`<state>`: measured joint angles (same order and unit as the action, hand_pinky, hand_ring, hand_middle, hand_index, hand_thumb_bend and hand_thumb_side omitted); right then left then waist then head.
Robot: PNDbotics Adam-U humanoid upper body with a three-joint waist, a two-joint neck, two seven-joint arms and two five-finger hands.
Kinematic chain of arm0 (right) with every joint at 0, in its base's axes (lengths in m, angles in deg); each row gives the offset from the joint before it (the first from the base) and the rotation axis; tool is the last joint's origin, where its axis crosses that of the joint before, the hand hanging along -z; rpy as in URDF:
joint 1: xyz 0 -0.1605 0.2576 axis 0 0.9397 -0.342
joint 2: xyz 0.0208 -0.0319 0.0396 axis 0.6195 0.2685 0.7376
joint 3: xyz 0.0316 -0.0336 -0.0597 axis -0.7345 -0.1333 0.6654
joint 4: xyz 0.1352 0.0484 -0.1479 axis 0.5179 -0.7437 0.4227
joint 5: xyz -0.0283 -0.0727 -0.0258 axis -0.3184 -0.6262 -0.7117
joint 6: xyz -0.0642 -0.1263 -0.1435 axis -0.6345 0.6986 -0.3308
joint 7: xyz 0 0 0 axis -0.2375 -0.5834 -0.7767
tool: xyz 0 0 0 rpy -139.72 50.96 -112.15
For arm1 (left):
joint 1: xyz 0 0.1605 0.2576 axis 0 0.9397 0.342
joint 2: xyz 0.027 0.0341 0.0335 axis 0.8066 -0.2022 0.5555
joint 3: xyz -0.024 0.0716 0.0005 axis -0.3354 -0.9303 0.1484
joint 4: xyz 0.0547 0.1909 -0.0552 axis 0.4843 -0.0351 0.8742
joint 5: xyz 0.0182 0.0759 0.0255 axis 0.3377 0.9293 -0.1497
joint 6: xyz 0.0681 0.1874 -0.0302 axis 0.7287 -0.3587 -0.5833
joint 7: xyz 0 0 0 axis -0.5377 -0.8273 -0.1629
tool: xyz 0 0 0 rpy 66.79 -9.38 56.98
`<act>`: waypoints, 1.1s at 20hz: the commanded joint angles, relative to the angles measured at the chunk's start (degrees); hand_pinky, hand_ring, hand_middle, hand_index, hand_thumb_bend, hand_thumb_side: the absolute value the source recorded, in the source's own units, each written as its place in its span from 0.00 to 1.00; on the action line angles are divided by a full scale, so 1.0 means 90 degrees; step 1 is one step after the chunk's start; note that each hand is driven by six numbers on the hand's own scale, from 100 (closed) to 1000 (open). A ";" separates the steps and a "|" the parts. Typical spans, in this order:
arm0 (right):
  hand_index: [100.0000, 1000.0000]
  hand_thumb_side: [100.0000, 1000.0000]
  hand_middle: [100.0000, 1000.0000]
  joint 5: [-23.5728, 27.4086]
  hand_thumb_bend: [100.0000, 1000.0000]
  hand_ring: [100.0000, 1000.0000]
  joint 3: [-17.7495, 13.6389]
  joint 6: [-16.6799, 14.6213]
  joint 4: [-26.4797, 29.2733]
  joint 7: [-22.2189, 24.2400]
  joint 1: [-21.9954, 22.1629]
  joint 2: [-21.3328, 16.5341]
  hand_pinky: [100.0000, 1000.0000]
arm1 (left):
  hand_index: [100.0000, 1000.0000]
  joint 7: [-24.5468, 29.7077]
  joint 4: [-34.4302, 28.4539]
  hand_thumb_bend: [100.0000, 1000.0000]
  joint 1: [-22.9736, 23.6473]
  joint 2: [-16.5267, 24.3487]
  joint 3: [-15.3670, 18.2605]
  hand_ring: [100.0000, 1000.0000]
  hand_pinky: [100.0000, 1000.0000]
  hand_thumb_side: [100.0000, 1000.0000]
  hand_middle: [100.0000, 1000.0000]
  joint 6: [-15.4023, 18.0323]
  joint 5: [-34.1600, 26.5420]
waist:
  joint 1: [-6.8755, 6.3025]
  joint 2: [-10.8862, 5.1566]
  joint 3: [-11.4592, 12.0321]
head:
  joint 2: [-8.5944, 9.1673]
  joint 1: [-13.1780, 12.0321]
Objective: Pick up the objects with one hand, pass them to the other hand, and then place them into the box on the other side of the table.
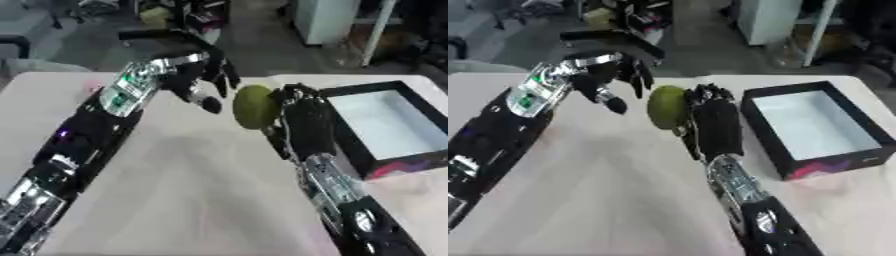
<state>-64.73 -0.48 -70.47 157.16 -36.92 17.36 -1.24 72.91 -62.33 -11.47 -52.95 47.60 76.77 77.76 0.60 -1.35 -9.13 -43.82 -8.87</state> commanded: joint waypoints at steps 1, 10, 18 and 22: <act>0.21 0.02 0.29 0.0266 0.00 0.51 -0.0242 0.0209 0.0237 0.0028 -0.0179 -0.0263 0.43 | 0.68 -0.0123 -0.0119 0.97 -0.0060 0.0262 0.0233 0.50 0.65 0.46 0.56 0.0025 0.0048 | 0.0003 -0.0084 -0.0013 | -0.0033 0.0059; 0.28 0.05 0.28 0.1667 0.00 0.51 -0.1377 0.1559 -0.0606 -0.0080 -0.0226 -0.1361 0.35 | 0.67 -0.1035 -0.0942 0.93 0.0623 0.0999 0.0888 0.49 0.65 0.50 0.56 0.0024 0.0055 | 0.0028 -0.0093 -0.0004 | -0.0033 0.0217; 0.79 0.54 0.54 0.2819 0.11 0.67 -0.1953 0.1920 -0.2819 0.1191 -0.0753 -0.2043 0.57 | 0.66 -0.1680 -0.1547 0.94 0.1627 0.1549 0.1555 0.49 0.64 0.50 0.55 -0.0212 -0.0063 | 0.0028 -0.0070 0.0072 | -0.0033 0.0271; 0.91 0.59 0.66 0.1790 0.47 0.73 -0.2164 0.1948 -0.3425 0.1954 -0.1057 -0.2262 0.71 | 0.66 -0.1795 -0.1557 0.94 0.1822 0.1647 0.1734 0.49 0.64 0.49 0.55 -0.0287 0.0024 | 0.0036 -0.0063 0.0108 | -0.0033 0.0265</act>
<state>-46.17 -19.07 -52.97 127.23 -21.18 9.43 -19.34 57.30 -75.34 5.66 -40.48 62.06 74.32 77.84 0.89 -1.38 -8.14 -44.05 -6.52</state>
